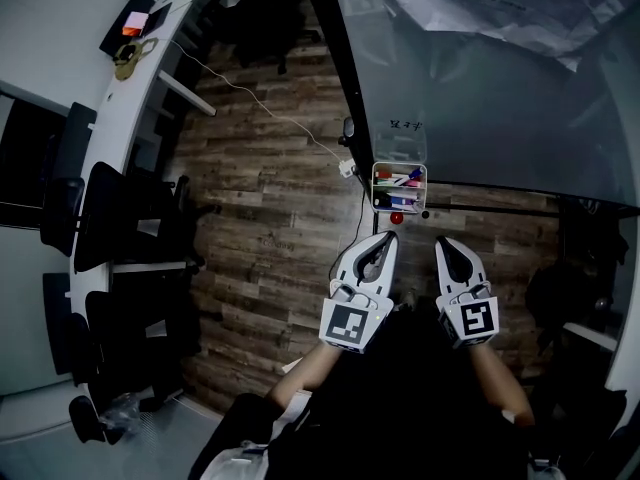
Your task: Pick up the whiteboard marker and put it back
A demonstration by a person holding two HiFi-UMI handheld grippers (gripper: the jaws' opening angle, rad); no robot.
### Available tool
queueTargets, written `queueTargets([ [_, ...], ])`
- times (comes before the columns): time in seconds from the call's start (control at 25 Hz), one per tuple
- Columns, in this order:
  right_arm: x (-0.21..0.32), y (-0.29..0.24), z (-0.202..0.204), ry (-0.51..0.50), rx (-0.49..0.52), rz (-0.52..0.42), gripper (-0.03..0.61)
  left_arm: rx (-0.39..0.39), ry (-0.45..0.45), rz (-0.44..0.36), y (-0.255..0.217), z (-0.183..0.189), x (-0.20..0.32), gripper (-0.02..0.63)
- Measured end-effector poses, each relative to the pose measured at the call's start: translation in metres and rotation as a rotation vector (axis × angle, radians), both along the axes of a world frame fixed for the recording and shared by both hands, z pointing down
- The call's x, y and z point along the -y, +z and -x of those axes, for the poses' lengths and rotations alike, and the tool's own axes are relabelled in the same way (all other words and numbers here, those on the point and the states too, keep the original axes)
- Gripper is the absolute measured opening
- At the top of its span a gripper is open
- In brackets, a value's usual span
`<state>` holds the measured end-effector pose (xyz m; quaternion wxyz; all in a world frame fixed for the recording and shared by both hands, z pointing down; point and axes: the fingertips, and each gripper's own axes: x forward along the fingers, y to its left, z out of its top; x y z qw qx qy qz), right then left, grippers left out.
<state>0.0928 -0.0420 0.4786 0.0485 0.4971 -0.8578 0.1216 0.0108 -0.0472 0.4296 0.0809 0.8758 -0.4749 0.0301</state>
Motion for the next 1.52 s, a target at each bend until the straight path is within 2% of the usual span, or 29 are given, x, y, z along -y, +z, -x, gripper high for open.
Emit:
queueTargets([
  [0.4,0.013,0.017,0.004,0.005,-0.069,0.074,0.018,-0.019,-0.002,0.041,0.010,0.006,0.012,-0.003],
  [0.92,0.026,0.032,0.013,0.006,-0.033,0.124,0.077,-0.013,0.006,0.059,0.019,0.015,0.024,-0.003],
  [1.52,0.038,0.045,0.018,0.008,-0.077,0.167,0.110,-0.025,0.002,0.078,0.024,0.021,0.036,-0.002],
])
